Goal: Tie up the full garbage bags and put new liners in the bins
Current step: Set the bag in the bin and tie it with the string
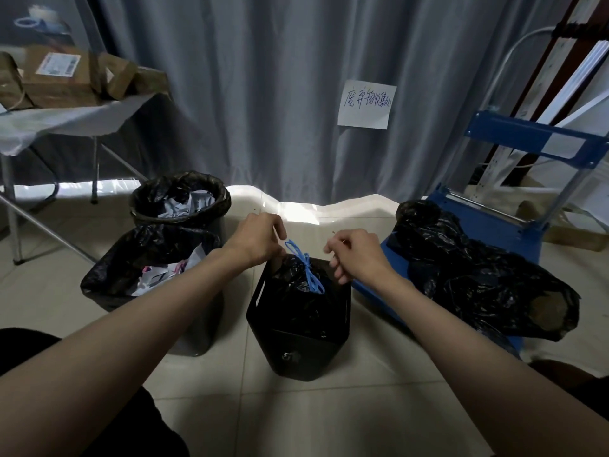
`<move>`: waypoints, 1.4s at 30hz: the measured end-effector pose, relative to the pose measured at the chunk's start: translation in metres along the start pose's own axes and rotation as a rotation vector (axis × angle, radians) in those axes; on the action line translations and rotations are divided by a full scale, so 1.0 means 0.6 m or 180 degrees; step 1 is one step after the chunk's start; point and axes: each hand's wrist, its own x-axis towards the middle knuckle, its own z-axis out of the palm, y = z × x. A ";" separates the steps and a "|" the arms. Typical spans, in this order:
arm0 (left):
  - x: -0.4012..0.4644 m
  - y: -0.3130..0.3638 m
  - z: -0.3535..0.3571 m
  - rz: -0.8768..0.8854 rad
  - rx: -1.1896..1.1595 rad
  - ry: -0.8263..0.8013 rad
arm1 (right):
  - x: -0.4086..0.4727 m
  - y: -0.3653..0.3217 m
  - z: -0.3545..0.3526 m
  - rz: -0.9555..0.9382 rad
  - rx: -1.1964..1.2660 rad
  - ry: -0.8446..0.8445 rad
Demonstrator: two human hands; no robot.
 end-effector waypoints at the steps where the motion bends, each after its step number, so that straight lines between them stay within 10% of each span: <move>1: 0.000 -0.004 -0.001 -0.0078 0.0146 -0.0202 | 0.004 0.003 -0.003 0.0100 -0.0050 -0.0030; 6: -0.025 -0.007 0.036 -0.0281 0.0702 -0.1492 | -0.010 0.020 0.019 0.0158 -0.1560 -0.1211; 27: -0.010 0.063 -0.034 0.0312 -0.0516 0.1011 | 0.007 -0.087 -0.022 -0.0759 0.0130 0.0839; 42: 0.055 0.201 -0.176 0.0730 -0.1013 0.1402 | 0.013 -0.199 -0.170 -0.1074 0.0744 0.1503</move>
